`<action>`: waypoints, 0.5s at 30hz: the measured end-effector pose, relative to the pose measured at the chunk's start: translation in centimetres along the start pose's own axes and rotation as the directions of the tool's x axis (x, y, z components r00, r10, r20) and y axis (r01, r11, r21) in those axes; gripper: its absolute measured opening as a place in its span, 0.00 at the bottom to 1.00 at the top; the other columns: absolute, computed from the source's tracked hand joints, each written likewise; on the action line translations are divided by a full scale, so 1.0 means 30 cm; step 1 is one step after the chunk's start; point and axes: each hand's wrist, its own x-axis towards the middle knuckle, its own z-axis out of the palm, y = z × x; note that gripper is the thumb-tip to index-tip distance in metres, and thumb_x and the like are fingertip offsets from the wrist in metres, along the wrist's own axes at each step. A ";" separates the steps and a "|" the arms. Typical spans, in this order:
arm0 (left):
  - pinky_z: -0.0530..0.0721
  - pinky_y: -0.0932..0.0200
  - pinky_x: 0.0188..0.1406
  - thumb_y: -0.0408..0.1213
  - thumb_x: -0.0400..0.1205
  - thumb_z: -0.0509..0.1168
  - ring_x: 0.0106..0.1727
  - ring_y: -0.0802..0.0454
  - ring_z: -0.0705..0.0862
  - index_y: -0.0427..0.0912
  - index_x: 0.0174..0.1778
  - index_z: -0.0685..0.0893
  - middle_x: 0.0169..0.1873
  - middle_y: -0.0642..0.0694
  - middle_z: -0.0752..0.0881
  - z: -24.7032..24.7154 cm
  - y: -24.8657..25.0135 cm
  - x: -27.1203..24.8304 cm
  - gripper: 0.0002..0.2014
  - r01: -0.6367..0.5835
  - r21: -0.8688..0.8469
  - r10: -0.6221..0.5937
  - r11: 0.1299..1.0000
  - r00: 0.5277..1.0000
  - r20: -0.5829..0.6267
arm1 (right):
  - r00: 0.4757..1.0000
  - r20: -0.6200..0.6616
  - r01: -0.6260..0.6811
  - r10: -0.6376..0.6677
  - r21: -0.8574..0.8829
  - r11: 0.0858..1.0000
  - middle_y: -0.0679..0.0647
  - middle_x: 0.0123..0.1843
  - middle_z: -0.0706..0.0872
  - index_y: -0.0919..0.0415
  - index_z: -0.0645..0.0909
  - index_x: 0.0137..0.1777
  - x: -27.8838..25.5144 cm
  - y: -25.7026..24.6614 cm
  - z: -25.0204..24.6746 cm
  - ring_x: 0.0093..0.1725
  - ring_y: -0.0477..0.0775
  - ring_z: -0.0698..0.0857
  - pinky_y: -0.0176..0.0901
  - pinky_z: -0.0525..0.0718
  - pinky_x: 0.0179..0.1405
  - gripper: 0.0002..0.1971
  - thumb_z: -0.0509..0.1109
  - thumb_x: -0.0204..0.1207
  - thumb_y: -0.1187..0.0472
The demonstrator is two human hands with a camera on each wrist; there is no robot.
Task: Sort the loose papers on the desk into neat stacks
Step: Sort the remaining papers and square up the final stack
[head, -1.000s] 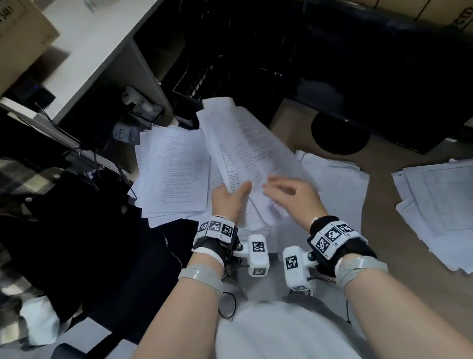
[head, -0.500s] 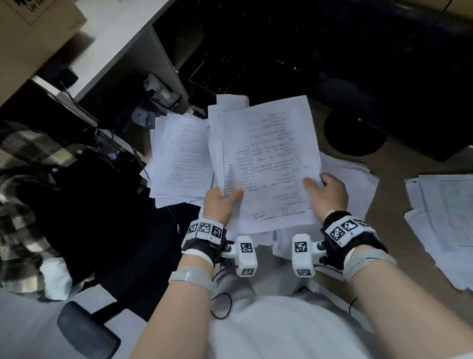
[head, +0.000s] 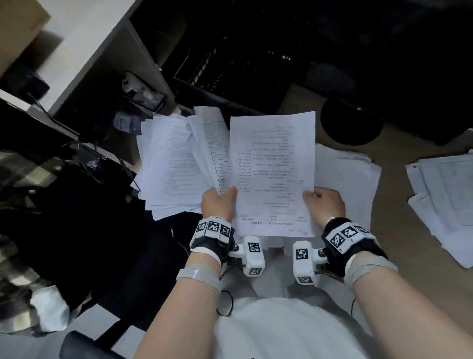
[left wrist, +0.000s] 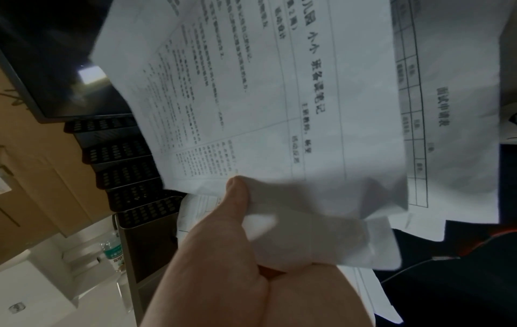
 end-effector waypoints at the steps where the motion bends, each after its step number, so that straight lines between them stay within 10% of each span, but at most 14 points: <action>1: 0.85 0.57 0.50 0.43 0.80 0.72 0.48 0.45 0.88 0.38 0.51 0.90 0.45 0.45 0.91 -0.001 -0.002 0.011 0.12 0.009 0.005 -0.009 1.000 1.000 0.006 | 1.000 -0.027 -0.003 0.003 0.000 1.000 0.58 0.38 0.88 0.65 0.85 0.42 -0.002 -0.001 0.007 0.41 0.63 0.84 0.43 0.75 0.37 0.13 0.64 0.80 0.58; 7: 0.77 0.59 0.42 0.43 0.82 0.70 0.43 0.44 0.85 0.43 0.37 0.83 0.36 0.46 0.85 -0.041 0.004 0.031 0.10 0.019 0.010 -0.018 1.000 0.998 -0.061 | 0.998 -0.064 -0.022 0.022 0.015 1.000 0.51 0.36 0.89 0.59 0.87 0.39 0.002 -0.032 0.042 0.38 0.58 0.85 0.44 0.82 0.43 0.12 0.69 0.77 0.52; 15: 0.75 0.60 0.46 0.45 0.84 0.66 0.47 0.50 0.83 0.35 0.58 0.87 0.48 0.45 0.88 -0.389 -0.081 0.123 0.16 0.032 -0.112 -0.072 0.993 0.922 -0.381 | 0.999 0.042 0.028 -0.025 -0.073 0.997 0.54 0.31 0.79 0.61 0.77 0.30 0.039 -0.211 0.334 0.36 0.61 0.75 0.41 0.72 0.40 0.13 0.64 0.77 0.65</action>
